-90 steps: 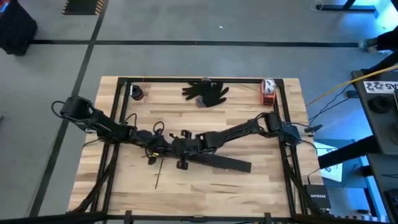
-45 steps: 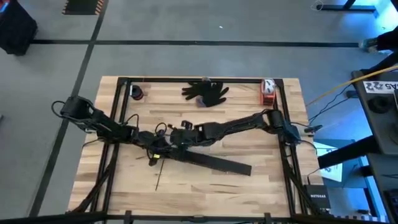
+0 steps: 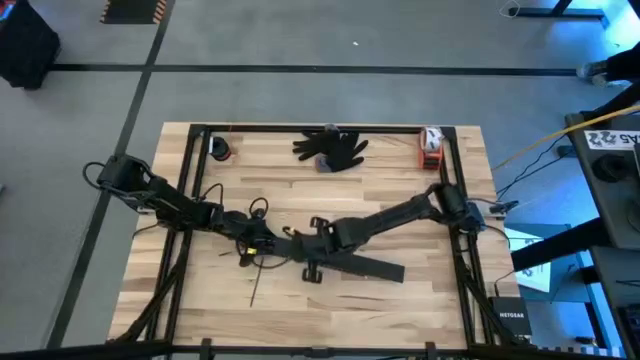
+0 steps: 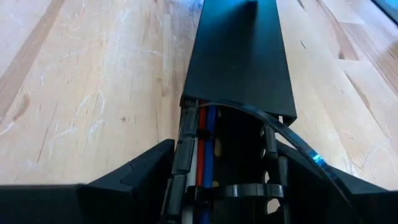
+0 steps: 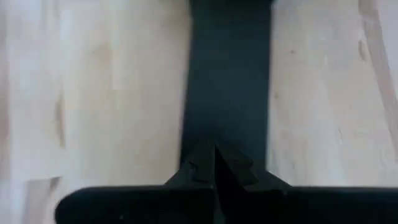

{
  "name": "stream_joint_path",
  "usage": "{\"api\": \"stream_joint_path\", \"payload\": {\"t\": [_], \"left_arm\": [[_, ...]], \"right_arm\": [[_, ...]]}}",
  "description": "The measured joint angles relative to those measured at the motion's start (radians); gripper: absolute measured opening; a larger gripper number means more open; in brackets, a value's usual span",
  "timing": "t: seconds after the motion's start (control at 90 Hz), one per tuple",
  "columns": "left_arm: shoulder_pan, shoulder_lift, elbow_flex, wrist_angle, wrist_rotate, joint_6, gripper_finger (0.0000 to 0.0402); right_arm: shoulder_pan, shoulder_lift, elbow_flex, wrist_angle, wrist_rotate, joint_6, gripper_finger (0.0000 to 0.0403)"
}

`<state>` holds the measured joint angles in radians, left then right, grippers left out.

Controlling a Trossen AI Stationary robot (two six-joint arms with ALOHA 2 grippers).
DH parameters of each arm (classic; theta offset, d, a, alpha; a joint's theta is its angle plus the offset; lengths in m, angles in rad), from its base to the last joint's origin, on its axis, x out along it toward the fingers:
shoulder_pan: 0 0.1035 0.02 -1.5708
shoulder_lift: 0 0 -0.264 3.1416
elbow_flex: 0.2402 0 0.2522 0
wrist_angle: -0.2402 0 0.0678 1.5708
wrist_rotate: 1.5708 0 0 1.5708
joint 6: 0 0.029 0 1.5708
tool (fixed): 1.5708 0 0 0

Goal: Ziptie cables
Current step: Close the cable duct

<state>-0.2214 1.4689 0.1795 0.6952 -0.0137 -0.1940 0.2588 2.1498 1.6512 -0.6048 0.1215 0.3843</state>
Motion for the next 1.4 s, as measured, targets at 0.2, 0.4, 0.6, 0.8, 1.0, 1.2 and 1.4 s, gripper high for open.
{"api": "stream_joint_path", "payload": {"t": [0.2, 0.4, 0.6, 0.8, 1.0, 1.2, 1.4], "left_arm": [[-0.002, 0.000, -0.002, -0.007, 0.001, 0.022, 0.0235], [-0.007, -0.001, -0.004, -0.011, 0.010, 0.040, 0.0235], [-0.008, 0.000, -0.004, -0.008, 0.008, 0.035, 0.0235], [-0.002, 0.001, 0.011, -0.021, 0.003, 0.016, 0.0240], [0.001, -0.013, 0.082, -0.147, 0.013, 0.091, 0.0282], [-0.002, -0.169, 0.173, -0.516, 0.016, 0.118, 0.0291], [-0.005, -0.319, 0.150, -0.678, 0.006, 0.069, 0.0291]], "right_arm": [[-0.009, 0.009, -0.056, 0.141, 0.024, -0.009, 0.0000], [-0.051, 0.046, -0.059, 0.275, -0.002, -0.025, 0.0000], [-0.089, 0.061, -0.059, 0.395, -0.002, -0.029, 0.0000], [-0.097, 0.058, -0.059, 0.375, 0.014, -0.052, 0.0000], [-0.097, 0.055, -0.057, 0.345, 0.005, -0.051, 0.0000], [-0.097, 0.055, -0.057, 0.320, -0.016, -0.059, 0.0000], [-0.097, 0.055, -0.058, 0.319, -0.021, -0.073, 0.0000]]}}
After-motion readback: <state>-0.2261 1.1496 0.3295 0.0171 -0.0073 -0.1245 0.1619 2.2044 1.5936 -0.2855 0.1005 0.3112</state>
